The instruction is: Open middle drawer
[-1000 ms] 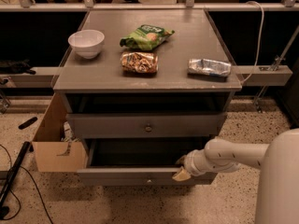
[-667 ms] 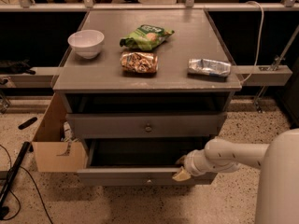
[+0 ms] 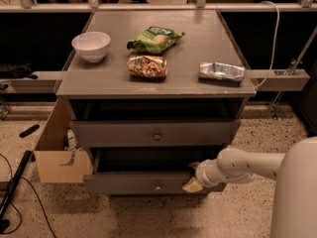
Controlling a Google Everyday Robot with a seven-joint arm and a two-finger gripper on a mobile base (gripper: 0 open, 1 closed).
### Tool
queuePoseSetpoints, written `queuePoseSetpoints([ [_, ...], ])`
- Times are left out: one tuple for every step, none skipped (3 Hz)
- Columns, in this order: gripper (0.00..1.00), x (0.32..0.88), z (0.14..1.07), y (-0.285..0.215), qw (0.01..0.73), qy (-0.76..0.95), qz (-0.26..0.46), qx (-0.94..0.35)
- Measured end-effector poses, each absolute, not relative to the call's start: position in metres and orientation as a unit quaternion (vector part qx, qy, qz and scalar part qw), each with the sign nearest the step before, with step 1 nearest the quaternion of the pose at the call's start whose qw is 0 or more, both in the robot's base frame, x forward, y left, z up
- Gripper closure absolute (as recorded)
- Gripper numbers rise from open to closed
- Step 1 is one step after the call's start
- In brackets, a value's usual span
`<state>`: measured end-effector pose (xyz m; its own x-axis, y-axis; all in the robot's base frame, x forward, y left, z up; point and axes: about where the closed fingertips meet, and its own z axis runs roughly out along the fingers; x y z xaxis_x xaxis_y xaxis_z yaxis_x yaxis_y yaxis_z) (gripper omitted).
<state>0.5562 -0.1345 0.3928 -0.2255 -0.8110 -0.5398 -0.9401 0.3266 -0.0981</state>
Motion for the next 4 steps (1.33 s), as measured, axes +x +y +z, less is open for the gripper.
queuePoseSetpoints([
  [0.52, 0.556, 0.392, -0.134, 0.257, 0.772, 0.126, -0.567],
  [0.75, 0.525, 0.389, -0.138, 0.249, 0.771, 0.133, -0.572],
  [0.98, 0.519, 0.394, -0.138, 0.247, 0.770, 0.135, -0.573],
  [1.00, 0.493, 0.392, -0.142, 0.241, 0.770, 0.145, -0.573],
])
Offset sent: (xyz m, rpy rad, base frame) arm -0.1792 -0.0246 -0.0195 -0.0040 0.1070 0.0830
